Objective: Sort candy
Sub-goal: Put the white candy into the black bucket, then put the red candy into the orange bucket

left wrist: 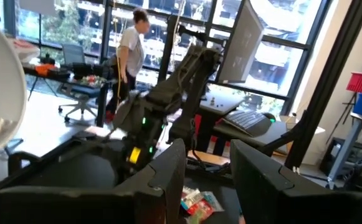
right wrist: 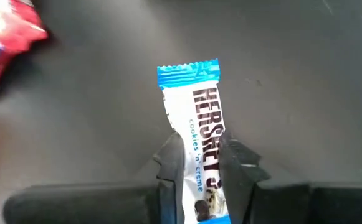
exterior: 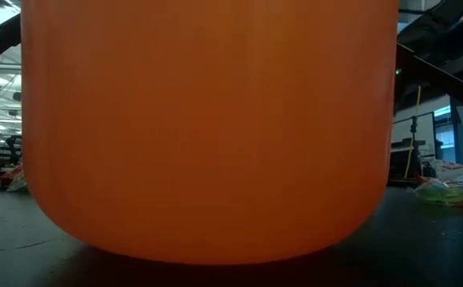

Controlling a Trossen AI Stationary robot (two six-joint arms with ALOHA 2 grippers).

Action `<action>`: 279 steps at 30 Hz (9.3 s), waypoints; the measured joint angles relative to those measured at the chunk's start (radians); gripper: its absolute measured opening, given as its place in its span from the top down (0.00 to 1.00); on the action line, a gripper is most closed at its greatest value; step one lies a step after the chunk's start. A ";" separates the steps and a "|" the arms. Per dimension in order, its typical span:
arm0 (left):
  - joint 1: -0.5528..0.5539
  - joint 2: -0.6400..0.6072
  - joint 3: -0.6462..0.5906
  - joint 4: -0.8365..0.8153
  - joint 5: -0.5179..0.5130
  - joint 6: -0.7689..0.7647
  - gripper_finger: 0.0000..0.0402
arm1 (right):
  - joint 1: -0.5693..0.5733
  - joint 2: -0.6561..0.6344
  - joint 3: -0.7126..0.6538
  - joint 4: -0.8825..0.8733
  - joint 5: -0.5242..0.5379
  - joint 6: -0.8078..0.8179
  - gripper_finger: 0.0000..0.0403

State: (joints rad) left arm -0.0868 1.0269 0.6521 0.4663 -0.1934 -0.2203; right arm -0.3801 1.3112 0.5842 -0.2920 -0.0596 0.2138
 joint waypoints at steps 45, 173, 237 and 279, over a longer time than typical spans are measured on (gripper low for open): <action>0.030 0.624 0.412 -0.143 0.009 0.338 0.41 | 0.224 -0.115 0.004 0.637 -0.470 0.257 0.88; -0.021 0.110 0.025 -1.445 0.056 -0.686 0.65 | 0.223 -0.253 0.246 0.213 -0.340 -0.118 0.57; -0.219 0.179 0.374 -0.865 -0.063 -0.158 1.00 | 0.223 -0.198 0.246 0.182 -0.315 -0.161 0.57; -0.315 0.461 0.374 -0.470 0.116 -0.118 0.87 | 0.223 -0.199 0.246 0.221 -0.315 -0.133 0.57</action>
State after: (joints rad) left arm -0.4019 1.4883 1.0260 -0.0037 -0.0769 -0.3382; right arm -0.1570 1.1126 0.8307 -0.0715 -0.3748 0.0811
